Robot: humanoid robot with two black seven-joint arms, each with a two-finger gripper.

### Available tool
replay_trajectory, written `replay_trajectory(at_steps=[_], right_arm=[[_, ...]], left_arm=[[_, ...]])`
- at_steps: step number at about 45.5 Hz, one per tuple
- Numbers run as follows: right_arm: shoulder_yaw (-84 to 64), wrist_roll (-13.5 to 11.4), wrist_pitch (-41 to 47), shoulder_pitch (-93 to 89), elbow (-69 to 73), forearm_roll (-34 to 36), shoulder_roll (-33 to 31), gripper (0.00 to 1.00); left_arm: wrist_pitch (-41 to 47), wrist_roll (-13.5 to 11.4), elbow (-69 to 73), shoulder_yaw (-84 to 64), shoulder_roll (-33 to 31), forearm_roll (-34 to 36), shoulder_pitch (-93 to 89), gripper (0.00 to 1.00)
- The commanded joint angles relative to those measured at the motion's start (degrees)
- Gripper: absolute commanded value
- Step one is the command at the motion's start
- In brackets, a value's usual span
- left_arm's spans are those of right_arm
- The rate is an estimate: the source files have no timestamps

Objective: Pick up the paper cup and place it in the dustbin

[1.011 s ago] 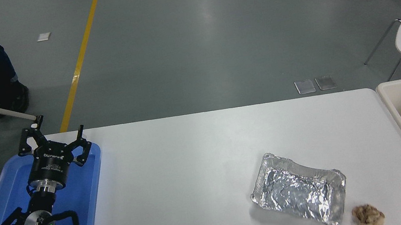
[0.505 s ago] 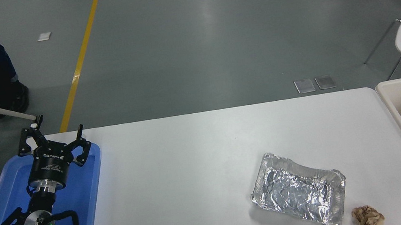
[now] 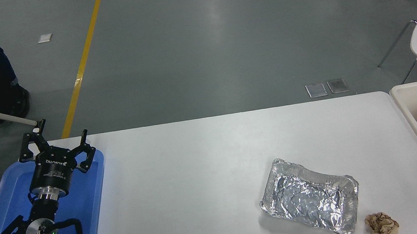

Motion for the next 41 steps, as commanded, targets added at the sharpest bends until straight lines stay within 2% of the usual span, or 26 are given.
replay_trajectory(at_steps=[1, 11, 23, 27, 41], right_arm=[[0.3, 0.0, -10.8, -2.0, -0.8, 0.1, 1.5, 0.78], [0.4, 0.1, -12.2, -2.0, -0.4, 0.4, 1.9, 0.8], [5.3, 0.1, -11.7, -0.8, 2.6, 0.4, 1.0, 0.93], [8.7, 0.0, -11.6, 0.3, 7.2, 0.4, -2.6, 0.99], [9.0, 0.1, -11.5, 3.9, 31.5, -0.6, -16.9, 1.0]], left_arm=[[0.0, 0.0, 0.0, 0.0, -0.1, 0.0, 0.0, 1.0], [0.0, -0.1, 0.0, 0.0, 0.0, 0.0, 0.0, 1.0], [0.0, -0.1, 0.0, 0.0, 0.0, -0.1, 0.0, 1.0], [0.0, -0.1, 0.0, 0.0, 0.0, 0.0, 0.0, 1.0], [0.0, -0.1, 0.0, 0.0, 0.0, 0.0, 0.0, 1.0]])
